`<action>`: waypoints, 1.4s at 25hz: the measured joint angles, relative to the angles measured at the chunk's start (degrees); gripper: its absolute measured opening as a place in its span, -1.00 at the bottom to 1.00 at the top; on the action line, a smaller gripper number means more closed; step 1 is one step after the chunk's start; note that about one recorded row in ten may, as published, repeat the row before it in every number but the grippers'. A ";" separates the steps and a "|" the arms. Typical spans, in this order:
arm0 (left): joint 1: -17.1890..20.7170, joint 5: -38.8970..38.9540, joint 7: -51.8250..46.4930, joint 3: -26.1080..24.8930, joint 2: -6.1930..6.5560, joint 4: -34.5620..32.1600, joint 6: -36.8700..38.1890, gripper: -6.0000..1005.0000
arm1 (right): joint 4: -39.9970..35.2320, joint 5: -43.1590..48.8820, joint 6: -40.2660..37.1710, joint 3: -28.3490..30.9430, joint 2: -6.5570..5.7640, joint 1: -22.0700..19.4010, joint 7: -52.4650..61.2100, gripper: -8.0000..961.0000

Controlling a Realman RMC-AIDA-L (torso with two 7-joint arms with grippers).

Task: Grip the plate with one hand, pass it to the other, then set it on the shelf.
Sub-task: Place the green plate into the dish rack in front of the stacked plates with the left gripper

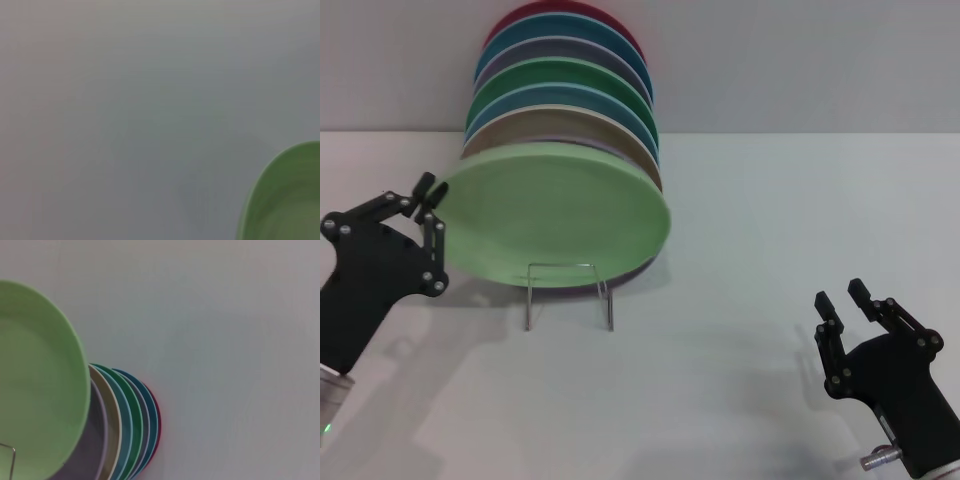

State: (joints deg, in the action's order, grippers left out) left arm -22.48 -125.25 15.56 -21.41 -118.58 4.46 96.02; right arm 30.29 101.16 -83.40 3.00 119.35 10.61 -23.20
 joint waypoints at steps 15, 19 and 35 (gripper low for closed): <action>-0.11 0.02 -0.25 0.94 -0.07 0.66 -5.87 -0.90 | -0.06 0.01 1.31 0.08 0.00 1.13 0.00 -0.34; -0.03 0.01 -0.19 0.92 -0.07 1.14 -7.76 -0.90 | -0.16 0.01 1.32 0.09 0.00 1.51 0.22 -0.34; 0.41 0.04 0.19 0.69 -0.01 1.60 -9.54 -0.84 | -0.24 0.01 2.28 -0.01 0.00 2.21 0.48 -0.34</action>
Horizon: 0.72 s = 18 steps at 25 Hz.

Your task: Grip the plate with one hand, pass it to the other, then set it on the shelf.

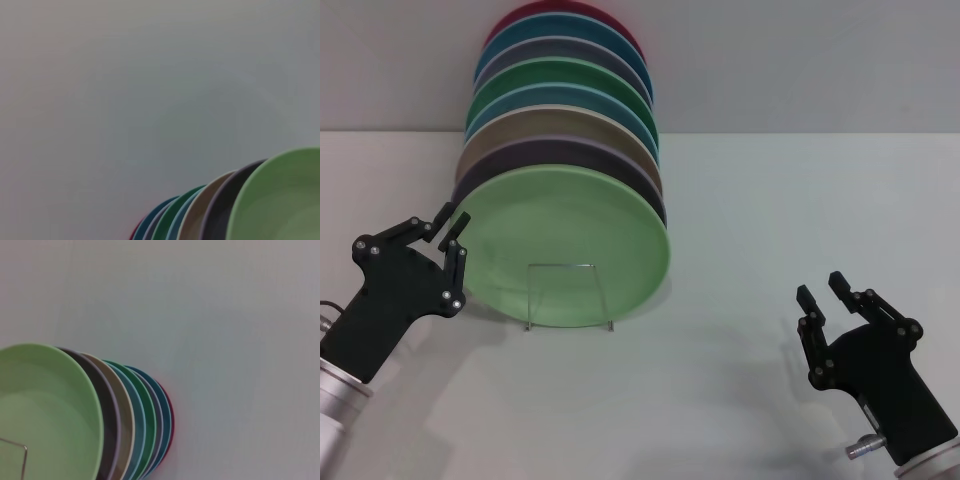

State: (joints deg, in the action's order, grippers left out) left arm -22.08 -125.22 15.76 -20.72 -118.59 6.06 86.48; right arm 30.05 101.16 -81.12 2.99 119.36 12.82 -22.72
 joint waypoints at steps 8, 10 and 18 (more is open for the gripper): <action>2.46 0.54 -0.23 -1.37 0.02 0.03 6.13 -0.46 | -0.02 0.00 0.71 0.14 -0.02 0.80 0.74 -0.34; 4.00 0.58 -1.22 -2.25 0.08 0.56 9.94 -0.42 | -0.14 0.00 0.43 0.53 -0.06 1.14 1.84 -0.34; 7.94 0.60 -19.99 -9.00 0.30 1.44 16.39 -0.26 | -2.27 0.12 -5.27 1.58 -0.09 1.45 6.00 -0.34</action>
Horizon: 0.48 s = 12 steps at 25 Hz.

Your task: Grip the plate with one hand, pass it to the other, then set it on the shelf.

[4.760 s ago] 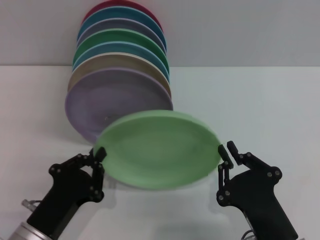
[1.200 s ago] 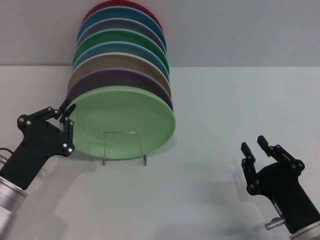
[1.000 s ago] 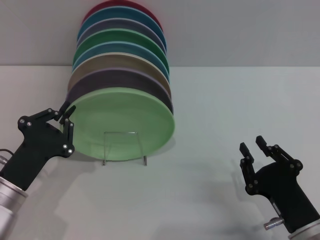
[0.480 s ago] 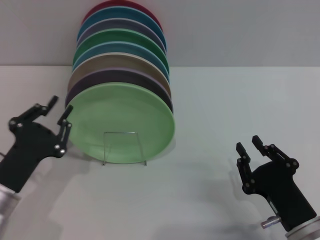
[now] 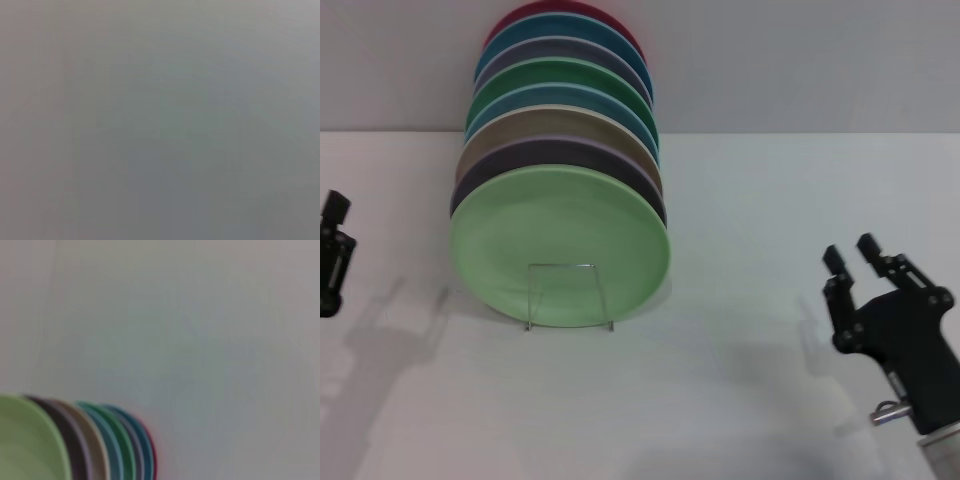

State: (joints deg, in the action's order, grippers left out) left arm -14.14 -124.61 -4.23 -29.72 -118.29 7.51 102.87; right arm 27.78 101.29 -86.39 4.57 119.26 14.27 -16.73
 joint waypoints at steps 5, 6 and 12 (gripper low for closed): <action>0.07 0.00 -9.41 -3.73 0.07 -0.73 -3.46 0.18 | -3.95 -0.07 -5.48 1.79 0.00 -1.01 6.20 -0.34; 0.10 -0.01 -11.25 -4.97 0.07 -0.82 -4.68 0.25 | -5.52 -0.07 -6.60 2.90 0.02 -1.34 8.31 -0.34; 0.24 -0.01 -14.45 -7.49 -0.12 -0.84 -5.98 0.57 | -9.01 -0.10 -7.80 5.75 0.07 -1.44 11.23 -0.34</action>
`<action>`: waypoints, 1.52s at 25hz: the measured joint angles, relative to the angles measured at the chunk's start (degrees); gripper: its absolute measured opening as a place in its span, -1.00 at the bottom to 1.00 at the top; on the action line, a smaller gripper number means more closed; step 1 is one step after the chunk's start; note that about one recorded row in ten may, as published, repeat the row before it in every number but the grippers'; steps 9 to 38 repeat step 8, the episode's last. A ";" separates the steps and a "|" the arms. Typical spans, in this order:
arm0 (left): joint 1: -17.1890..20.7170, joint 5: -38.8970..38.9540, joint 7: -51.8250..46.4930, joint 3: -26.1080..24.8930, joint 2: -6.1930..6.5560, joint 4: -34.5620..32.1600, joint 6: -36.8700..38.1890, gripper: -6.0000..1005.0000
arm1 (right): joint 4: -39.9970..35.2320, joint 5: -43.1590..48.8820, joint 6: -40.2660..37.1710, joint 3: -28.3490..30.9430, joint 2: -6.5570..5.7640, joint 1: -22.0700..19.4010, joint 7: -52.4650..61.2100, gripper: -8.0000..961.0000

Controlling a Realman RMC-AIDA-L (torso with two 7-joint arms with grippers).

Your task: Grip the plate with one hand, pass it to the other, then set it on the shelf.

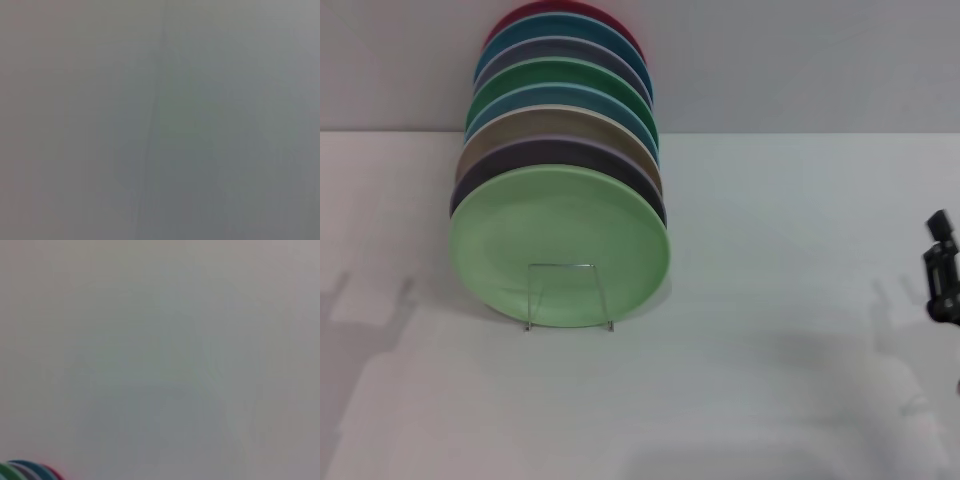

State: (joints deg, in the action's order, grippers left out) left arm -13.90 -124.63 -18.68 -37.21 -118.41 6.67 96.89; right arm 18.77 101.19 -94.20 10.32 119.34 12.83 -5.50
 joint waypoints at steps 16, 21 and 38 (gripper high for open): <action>0.02 -0.39 -1.54 0.03 0.01 0.10 -1.60 0.65 | -2.84 -0.04 -2.83 5.67 -0.13 -0.04 5.80 -0.34; 0.02 -0.39 -1.54 0.03 0.01 0.10 -1.60 0.65 | -2.84 -0.04 -2.83 5.67 -0.13 -0.04 5.80 -0.34; 0.02 -0.39 -1.54 0.03 0.01 0.10 -1.60 0.65 | -2.84 -0.04 -2.83 5.67 -0.13 -0.04 5.80 -0.34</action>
